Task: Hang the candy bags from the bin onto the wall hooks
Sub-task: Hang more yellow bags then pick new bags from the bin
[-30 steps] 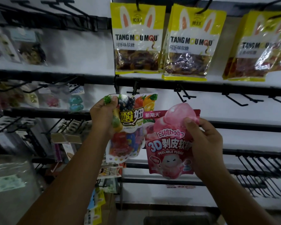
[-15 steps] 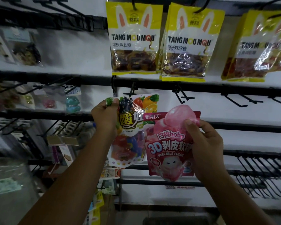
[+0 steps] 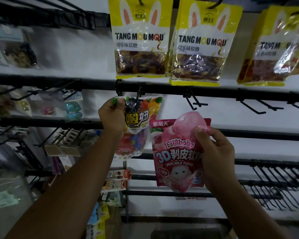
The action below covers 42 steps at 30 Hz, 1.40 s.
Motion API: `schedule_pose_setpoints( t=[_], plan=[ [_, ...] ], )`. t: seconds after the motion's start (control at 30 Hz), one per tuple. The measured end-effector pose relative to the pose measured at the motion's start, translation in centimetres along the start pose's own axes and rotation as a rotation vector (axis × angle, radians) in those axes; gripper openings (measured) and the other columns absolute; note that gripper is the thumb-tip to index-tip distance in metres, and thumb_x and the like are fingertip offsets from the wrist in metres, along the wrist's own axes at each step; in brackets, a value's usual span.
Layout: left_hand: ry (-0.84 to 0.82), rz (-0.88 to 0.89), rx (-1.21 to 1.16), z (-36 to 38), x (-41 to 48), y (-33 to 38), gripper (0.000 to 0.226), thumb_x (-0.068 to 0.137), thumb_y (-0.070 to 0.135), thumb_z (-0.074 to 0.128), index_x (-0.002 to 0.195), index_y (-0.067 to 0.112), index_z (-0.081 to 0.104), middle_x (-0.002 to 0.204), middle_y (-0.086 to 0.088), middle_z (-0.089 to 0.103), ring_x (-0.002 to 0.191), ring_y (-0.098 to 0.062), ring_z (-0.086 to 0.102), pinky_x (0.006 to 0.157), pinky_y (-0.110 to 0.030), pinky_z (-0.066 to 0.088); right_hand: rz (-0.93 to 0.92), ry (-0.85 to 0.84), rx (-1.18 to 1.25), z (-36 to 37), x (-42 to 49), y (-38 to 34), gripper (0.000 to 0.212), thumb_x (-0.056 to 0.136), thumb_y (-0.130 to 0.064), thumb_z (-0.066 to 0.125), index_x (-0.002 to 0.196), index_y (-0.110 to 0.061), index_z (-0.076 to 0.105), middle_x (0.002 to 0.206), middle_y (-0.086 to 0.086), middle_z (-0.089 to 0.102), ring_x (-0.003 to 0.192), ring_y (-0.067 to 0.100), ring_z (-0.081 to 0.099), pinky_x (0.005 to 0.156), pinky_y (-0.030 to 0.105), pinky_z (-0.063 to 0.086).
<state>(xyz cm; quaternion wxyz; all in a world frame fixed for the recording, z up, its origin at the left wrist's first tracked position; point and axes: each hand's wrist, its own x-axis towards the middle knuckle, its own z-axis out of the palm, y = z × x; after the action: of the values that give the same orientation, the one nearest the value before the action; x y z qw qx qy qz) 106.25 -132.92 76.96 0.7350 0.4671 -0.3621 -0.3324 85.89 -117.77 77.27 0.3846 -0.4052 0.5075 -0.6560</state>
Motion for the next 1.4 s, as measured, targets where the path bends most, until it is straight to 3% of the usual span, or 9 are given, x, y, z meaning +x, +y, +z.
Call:
schedule_pose_setpoints(
  t=[0.13,0.33,0.43,0.53,0.7,0.83,1.07,1.2,1.4],
  plan=[
    [-0.013,-0.005,0.007,0.4,0.9,-0.7,0.016,0.094,0.005,0.063,0.08,0.012,0.068,0.056,0.016,0.065,0.055,0.009,0.059,0.056,-0.015,0.05,-0.003,0.029,-0.023,0.0,0.5,0.2,0.021,0.093,-0.032,0.061,0.104,-0.015,0.064,0.085,0.009,0.074,0.076,0.026,0.074,0.068,0.049,0.061],
    [-0.018,0.002,0.068,0.0,1.4,-1.5,0.024,0.093,0.009,0.065,0.072,0.02,0.066,0.067,0.01,0.062,0.064,-0.003,0.056,0.065,-0.024,0.052,0.01,0.066,-0.019,-0.5,1.3,0.2,0.025,0.092,-0.033,0.062,0.108,-0.014,0.065,0.088,0.008,0.075,0.077,0.024,0.075,0.068,0.047,0.061],
    [0.012,0.068,0.126,-0.4,1.7,-1.6,0.004,0.092,0.01,0.066,0.089,0.012,0.068,0.076,0.008,0.062,0.071,-0.004,0.057,0.072,-0.027,0.05,0.012,0.076,-0.011,-0.7,1.5,0.1,0.023,0.093,-0.032,0.062,0.107,-0.014,0.065,0.085,0.006,0.075,0.075,0.023,0.075,0.064,0.041,0.061],
    [0.022,0.196,0.236,-0.9,1.6,-1.3,0.017,0.093,0.012,0.065,0.108,0.007,0.067,0.095,0.0,0.064,0.087,-0.01,0.059,0.085,-0.029,0.053,0.026,0.087,-0.004,-0.9,1.7,0.1,0.023,0.093,-0.033,0.062,0.105,-0.014,0.066,0.085,0.007,0.074,0.075,0.023,0.074,0.064,0.042,0.061],
    [-0.02,0.395,0.398,-2.3,0.4,-1.0,0.034,0.094,0.01,0.06,0.128,0.009,0.056,0.112,0.005,0.058,0.091,0.011,0.054,0.082,-0.003,0.041,0.035,0.124,0.003,-1.3,2.1,0.2,0.023,0.091,-0.036,0.065,0.099,-0.015,0.068,0.082,0.008,0.074,0.073,0.024,0.074,0.061,0.039,0.061],
    [-0.067,0.545,0.549,-3.9,-0.5,-1.6,0.04,0.09,0.018,0.058,0.129,0.01,0.054,0.123,-0.011,0.054,0.112,-0.013,0.048,0.095,-0.011,0.033,0.054,0.154,0.031,-1.5,2.6,0.0,0.021,0.088,-0.036,0.07,0.091,-0.015,0.069,0.078,0.007,0.074,0.071,0.025,0.074,0.064,0.044,0.062],
    [-0.182,0.687,0.83,-5.5,-3.7,-1.0,0.043,0.091,0.016,0.058,0.133,0.013,0.051,0.136,-0.013,0.049,0.122,-0.035,0.05,0.098,-0.05,0.046,0.047,0.168,0.085,-1.6,2.9,0.0,0.022,0.089,-0.032,0.069,0.094,-0.011,0.067,0.072,0.003,0.072,0.068,0.025,0.074,0.062,0.042,0.061],
    [-0.273,0.755,0.974,-5.6,-5.7,-0.6,0.039,0.094,0.026,0.054,0.131,0.013,0.055,0.138,-0.011,0.051,0.125,-0.035,0.048,0.102,-0.05,0.043,0.03,0.164,0.069,-1.7,3.0,-0.2,0.021,0.091,-0.032,0.068,0.097,-0.013,0.067,0.076,0.005,0.074,0.067,0.022,0.074,0.058,0.035,0.06],
    [-0.355,0.832,1.082,-4.6,-7.4,-0.7,0.037,0.096,0.032,0.049,0.124,0.011,0.06,0.133,-0.011,0.057,0.118,-0.037,0.054,0.093,-0.05,0.047,0.027,0.19,0.071,-1.4,4.2,0.0,0.027,0.09,-0.035,0.069,0.101,-0.011,0.066,0.085,0.012,0.074,0.07,0.025,0.074,0.059,0.036,0.06]
  ],
)
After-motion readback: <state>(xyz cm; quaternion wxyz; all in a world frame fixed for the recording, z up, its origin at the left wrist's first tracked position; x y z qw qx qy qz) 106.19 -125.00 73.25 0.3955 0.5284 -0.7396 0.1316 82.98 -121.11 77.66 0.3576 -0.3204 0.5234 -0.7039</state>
